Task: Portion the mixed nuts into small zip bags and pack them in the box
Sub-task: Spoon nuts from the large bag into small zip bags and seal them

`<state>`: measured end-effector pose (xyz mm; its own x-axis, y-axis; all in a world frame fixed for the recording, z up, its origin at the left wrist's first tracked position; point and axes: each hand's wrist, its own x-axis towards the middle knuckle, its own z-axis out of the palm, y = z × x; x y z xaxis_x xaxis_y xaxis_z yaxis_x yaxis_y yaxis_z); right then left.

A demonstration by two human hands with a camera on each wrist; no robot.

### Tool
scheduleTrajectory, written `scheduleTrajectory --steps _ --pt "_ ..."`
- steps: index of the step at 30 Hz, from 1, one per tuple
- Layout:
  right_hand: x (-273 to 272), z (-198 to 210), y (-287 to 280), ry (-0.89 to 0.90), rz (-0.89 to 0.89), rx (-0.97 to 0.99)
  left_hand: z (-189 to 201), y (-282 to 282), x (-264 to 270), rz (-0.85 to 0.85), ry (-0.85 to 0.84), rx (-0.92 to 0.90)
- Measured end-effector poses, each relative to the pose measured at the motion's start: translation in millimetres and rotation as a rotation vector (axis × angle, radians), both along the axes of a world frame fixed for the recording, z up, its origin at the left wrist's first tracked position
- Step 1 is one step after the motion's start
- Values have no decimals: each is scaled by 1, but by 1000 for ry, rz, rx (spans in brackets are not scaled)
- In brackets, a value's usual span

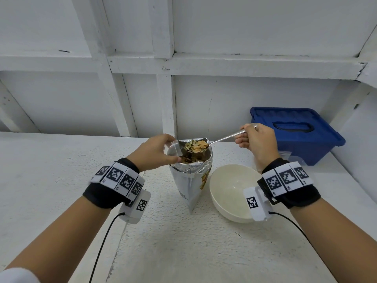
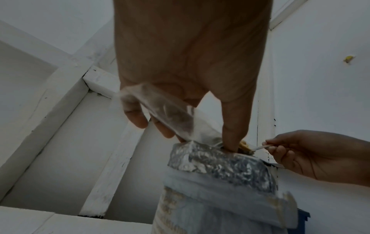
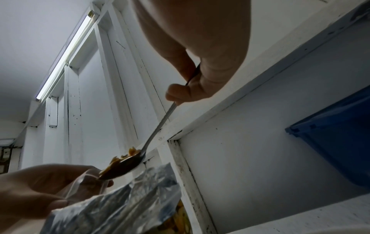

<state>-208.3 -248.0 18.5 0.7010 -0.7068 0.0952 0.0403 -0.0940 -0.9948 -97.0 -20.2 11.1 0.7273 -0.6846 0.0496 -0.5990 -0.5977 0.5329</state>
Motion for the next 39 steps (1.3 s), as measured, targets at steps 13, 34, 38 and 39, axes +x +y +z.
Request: scheduleTrajectory --steps 13,34,38,39 --pt "10 11 15 -3 134 -73 -2 -14 -10 -38 104 -136" --pt "7 39 24 -230 142 -697 -24 5 -9 163 63 -377" --pt "10 6 27 -128 219 -888 -23 5 -9 148 89 -354" --pt "11 -2 30 -128 246 -919 -23 5 -9 147 95 -353"
